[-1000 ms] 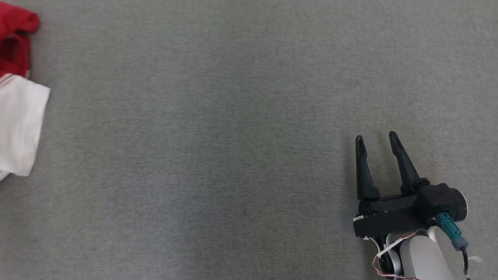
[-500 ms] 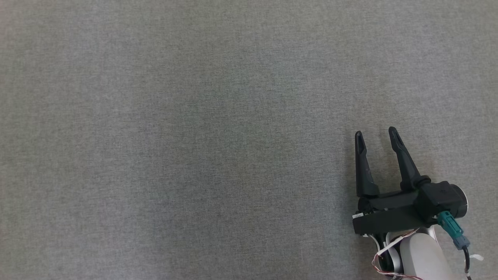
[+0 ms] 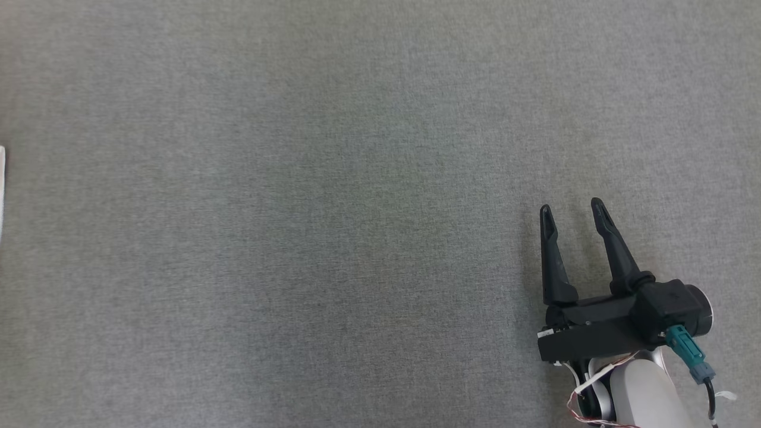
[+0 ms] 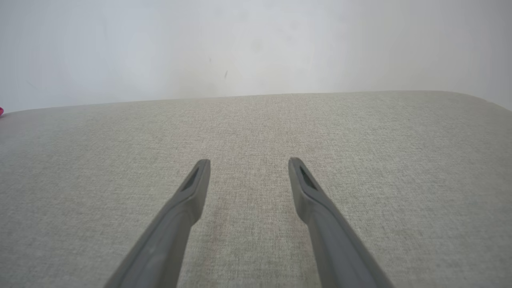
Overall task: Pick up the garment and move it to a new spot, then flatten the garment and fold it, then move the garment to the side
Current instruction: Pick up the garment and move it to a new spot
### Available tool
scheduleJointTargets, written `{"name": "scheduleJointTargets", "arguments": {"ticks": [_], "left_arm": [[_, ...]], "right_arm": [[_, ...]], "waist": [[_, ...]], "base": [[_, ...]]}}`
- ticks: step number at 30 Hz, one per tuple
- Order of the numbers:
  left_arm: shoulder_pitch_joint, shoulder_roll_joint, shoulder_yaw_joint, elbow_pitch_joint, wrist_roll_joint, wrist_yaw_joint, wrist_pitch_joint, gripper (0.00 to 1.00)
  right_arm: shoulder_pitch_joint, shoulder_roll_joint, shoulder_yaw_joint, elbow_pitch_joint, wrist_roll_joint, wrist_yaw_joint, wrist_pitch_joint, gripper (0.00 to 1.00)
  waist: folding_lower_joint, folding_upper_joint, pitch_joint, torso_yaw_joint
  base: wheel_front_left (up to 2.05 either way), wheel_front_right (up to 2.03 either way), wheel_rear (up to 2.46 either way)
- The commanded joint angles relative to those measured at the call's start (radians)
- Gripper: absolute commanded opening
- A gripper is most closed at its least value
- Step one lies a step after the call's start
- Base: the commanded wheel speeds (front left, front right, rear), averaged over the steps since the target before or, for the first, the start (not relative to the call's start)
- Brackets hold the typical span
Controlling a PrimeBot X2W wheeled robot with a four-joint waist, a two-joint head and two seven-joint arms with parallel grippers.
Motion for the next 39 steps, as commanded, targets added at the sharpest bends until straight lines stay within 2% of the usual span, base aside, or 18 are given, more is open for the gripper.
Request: {"name": "scheduleJointTargets", "arguments": {"ticks": [1, 10, 16, 23, 30, 36, 39], "left_arm": [[-0.017, -0.004, -0.005, -0.021, -0.003, 0.001, -0.03, 0.0], [-0.09, -0.007, -0.052, -0.216, 0.004, -0.007, -0.183, 0.0], [-0.137, -0.003, -0.111, -0.399, 0.009, -0.006, -0.194, 0.0], [-0.223, -0.02, -0.215, -0.573, -0.017, -0.007, -0.122, 0.0], [-0.254, -0.11, -0.302, -0.643, -0.028, -0.002, -0.091, 0.0], [-0.174, -0.226, -0.375, -0.671, -0.045, 0.021, -0.107, 0.0], [-0.137, -0.258, -0.393, -0.678, -0.046, 0.033, -0.118, 0.0]], "right_arm": [[0.006, 0.003, 0.001, 0.001, -0.013, -0.002, -0.001, 1.0], [0.021, 0.003, 0.012, 0.03, 0.004, -0.002, -0.001, 1.0], [0.027, 0.003, 0.028, 0.044, 0.044, -0.002, -0.001, 1.0], [0.04, 0.003, 0.054, 0.057, 0.1, -0.002, -0.001, 1.0], [0.06, 0.003, 0.074, 0.066, 0.148, -0.002, -0.001, 1.0], [0.073, 0.003, 0.07, 0.072, 0.168, -0.002, -0.001, 1.0], [0.074, 0.003, 0.067, 0.073, 0.172, -0.002, -0.001, 1.0]], "waist": [[0.0, -0.0001, -0.019, 0.016], [0.0, -0.0001, -0.081, 0.038], [0.0, -0.0001, -0.127, 0.005], [0.0, -0.0001, -0.167, -0.072], [0.0, -0.0001, -0.185, -0.164], [0.0, -0.0001, -0.188, -0.212], [0.0, -0.0001, -0.189, -0.221]], "base": [[0.0, 0.0, 0.0], [0.0, 0.0, 0.0], [0.0, 0.0, 0.0], [0.0, 0.0, 0.0], [0.0, 0.0, 0.0], [0.0, 0.0, 0.0], [0.0, 0.0, 0.0]]}}
